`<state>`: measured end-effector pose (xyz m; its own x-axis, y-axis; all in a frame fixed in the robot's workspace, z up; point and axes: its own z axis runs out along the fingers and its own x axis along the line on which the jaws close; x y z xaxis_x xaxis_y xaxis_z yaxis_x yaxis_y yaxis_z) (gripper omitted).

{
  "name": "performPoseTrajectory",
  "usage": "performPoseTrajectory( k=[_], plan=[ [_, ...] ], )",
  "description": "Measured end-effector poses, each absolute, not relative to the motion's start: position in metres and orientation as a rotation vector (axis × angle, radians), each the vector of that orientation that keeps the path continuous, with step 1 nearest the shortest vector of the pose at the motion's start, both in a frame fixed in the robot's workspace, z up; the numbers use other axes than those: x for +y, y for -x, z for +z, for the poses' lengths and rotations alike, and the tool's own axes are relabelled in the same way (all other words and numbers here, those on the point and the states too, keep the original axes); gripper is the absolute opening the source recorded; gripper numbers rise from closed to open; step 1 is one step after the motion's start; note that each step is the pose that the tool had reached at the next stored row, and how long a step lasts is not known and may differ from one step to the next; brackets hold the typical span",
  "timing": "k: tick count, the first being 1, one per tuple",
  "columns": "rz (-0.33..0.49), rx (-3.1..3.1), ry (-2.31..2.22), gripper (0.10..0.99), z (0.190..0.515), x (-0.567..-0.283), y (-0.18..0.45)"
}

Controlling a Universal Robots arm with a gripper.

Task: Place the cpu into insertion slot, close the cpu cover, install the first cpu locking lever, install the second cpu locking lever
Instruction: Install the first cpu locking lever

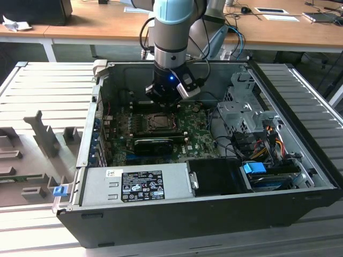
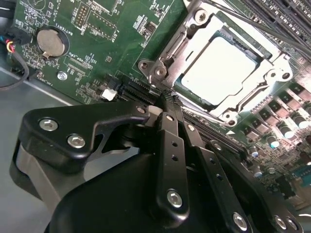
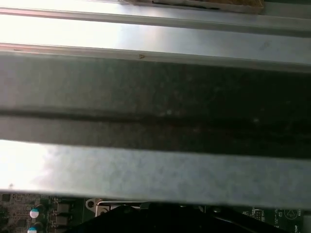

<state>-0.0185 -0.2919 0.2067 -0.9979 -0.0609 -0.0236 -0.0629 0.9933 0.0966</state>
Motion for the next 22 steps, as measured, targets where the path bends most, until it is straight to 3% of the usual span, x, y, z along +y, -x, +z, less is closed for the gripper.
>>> performPoseTrajectory(
  k=[22],
  plan=[
    [0.119, 3.118, 0.083, 0.106, 0.2035, -0.2908, 0.0184]
  ],
)
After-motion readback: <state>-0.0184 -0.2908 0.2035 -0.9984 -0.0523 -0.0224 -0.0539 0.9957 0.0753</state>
